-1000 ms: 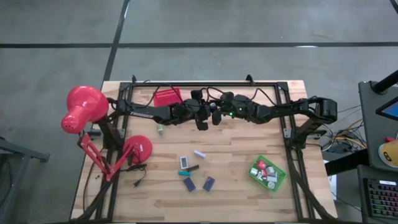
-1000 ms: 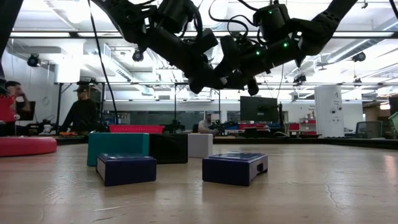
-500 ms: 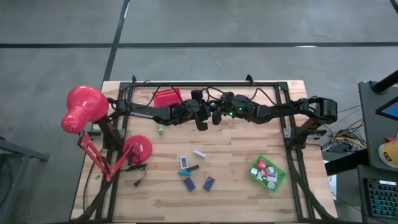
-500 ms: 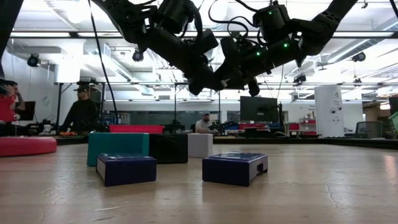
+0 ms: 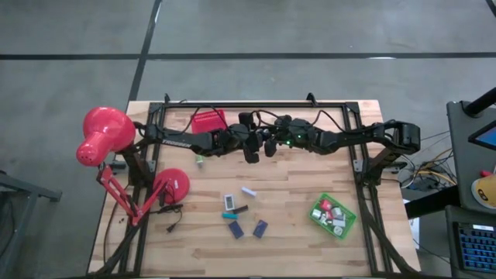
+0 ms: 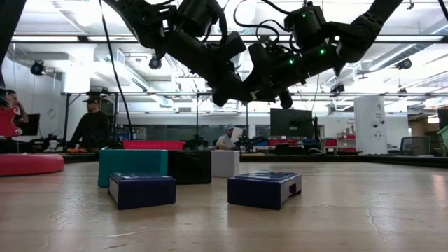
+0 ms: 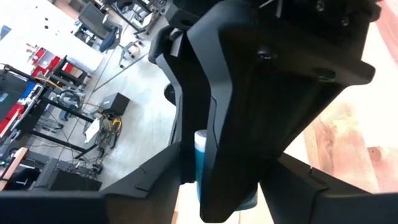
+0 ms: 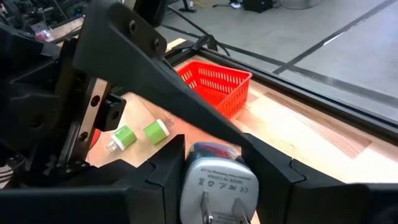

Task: Pick & Place Office items
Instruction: Put the blue charger adapter into the green bin

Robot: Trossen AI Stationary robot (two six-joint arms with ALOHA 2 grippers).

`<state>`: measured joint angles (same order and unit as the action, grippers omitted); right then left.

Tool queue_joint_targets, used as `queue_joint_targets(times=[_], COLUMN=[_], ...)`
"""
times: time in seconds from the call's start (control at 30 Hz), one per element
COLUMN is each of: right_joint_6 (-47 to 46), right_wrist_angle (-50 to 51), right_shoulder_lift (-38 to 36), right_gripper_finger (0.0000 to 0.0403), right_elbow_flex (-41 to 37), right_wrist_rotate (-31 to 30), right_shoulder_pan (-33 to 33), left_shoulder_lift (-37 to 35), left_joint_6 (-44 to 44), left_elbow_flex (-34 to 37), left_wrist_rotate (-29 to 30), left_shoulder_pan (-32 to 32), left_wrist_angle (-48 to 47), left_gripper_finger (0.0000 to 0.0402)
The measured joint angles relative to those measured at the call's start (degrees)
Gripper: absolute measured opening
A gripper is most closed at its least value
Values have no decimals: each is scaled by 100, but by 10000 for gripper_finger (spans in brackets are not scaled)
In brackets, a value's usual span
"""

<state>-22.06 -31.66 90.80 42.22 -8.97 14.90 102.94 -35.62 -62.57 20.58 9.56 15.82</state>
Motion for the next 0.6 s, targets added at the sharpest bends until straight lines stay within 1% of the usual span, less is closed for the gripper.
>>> queue_joint_targets(times=[0.33, 0.6], right_joint_6=[-20, -9], right_wrist_angle=[-2, -15], right_shoulder_lift=[0, 0], right_gripper_finger=[137, 137], right_elbow_flex=[-2, -2], right_wrist_rotate=[0, -28], right_shoulder_pan=[-2, -2], left_shoulder_lift=[0, 0], left_joint_6=[169, 458], left_elbow_flex=[-2, -4], left_wrist_rotate=[44, 28], left_shoulder_pan=[2, 0], left_wrist_angle=[2, -43], left_gripper_finger=[253, 263])
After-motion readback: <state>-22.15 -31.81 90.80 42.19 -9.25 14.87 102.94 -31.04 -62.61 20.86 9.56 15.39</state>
